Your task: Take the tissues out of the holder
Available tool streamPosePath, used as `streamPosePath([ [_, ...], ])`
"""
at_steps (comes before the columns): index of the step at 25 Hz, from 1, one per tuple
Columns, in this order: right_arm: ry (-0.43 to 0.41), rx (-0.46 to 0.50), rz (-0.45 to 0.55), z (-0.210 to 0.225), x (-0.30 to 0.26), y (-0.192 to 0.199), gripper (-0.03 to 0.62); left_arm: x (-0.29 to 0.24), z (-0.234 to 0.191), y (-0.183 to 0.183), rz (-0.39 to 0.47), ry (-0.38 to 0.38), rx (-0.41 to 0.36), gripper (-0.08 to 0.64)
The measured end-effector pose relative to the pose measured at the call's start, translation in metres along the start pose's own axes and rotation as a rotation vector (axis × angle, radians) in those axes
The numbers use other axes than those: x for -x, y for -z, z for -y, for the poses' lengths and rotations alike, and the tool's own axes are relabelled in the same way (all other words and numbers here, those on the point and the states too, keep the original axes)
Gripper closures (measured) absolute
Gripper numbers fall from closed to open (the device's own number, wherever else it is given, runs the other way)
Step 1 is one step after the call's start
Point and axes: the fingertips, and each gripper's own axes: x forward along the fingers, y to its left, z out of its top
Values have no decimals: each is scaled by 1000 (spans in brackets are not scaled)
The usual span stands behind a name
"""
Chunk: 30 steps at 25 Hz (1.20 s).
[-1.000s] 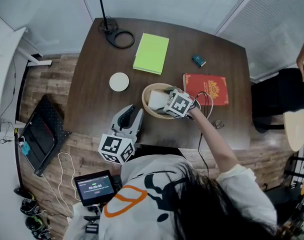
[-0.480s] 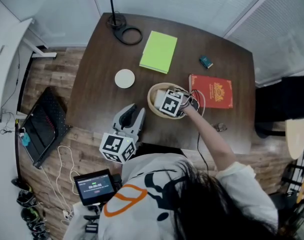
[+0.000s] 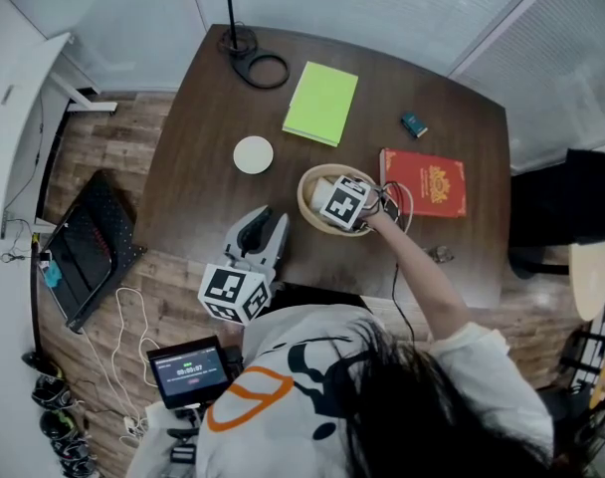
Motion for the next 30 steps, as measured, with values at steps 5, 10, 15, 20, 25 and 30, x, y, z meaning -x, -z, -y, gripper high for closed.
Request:
streamPosePath([
  [5, 15, -65, 28, 2, 8, 1, 370, -2, 3, 1, -3, 13, -6, 462],
  [10, 21, -132, 58, 5, 27, 3, 374, -3, 7, 2, -13, 34, -11, 462],
  [15, 38, -203, 94, 12, 63, 8, 373, -6, 11, 3, -18, 55, -17, 462],
  [20, 48, -294, 220, 17, 109, 6, 373, -10, 20, 6, -27, 85, -24, 462],
  [25, 87, -440, 287, 18, 150, 41, 373, -13, 31, 8, -40, 122, -31, 462],
  [30, 134, -564, 293, 7, 176, 91, 373, -17, 41, 13, -59, 158, -36, 462],
])
